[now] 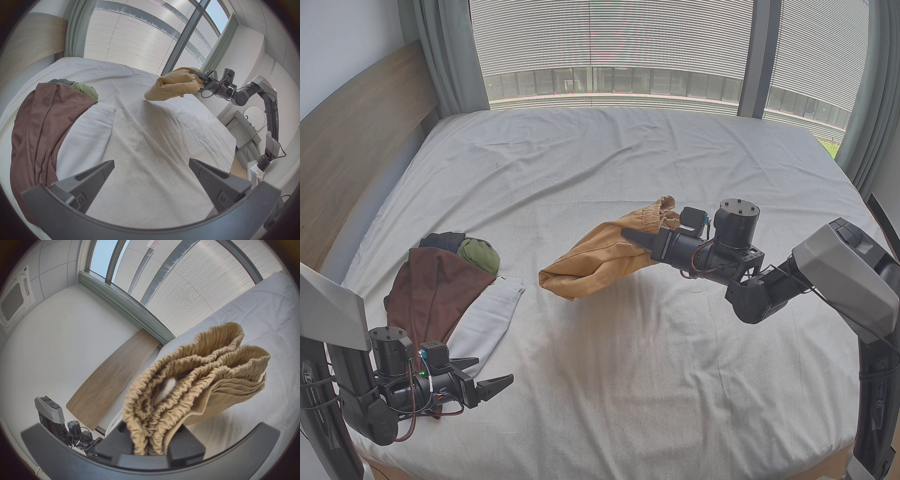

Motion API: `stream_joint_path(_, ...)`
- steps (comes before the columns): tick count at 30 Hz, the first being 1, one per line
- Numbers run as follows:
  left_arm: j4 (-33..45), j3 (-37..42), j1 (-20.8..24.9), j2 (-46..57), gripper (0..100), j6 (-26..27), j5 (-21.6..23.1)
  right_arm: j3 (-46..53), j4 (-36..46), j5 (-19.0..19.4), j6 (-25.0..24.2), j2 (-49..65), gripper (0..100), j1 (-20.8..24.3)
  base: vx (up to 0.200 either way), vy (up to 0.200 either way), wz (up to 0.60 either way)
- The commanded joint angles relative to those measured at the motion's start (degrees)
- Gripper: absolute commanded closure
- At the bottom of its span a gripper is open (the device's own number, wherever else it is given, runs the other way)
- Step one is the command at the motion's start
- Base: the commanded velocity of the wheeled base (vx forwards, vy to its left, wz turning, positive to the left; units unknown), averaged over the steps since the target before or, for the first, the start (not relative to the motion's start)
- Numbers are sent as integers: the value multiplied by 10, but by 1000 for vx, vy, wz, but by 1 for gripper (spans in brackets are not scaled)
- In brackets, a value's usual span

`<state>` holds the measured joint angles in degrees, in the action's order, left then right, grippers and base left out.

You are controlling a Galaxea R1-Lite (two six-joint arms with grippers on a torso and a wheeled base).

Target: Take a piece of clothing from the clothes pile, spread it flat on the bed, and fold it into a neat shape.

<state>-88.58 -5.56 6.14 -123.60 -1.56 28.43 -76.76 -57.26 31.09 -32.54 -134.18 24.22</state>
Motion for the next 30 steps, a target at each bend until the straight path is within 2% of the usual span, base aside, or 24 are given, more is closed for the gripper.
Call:
stream_joint_path(1, 0, 1, 0, -8, 0, 0, 0, -39, 18, 0, 1, -23, 100, -4, 0, 0, 0)
stream_joint_path(18, 0, 3, -1, -8, 0, -1, 0, -180, 38, -1, 0, -83, 100, -3, 0, 0, 0)
stream_joint_path(24, 0, 2, -1, -15, 0, -1, 0, -189, 40, -1, 0, -84, 100, -6, 0, 0, 0)
stream_joint_path(30, 0, 3, -1, -16, 0, -2, 0, -187, 35, -1, 21, -151, 100, -20, 0, 0, 0)
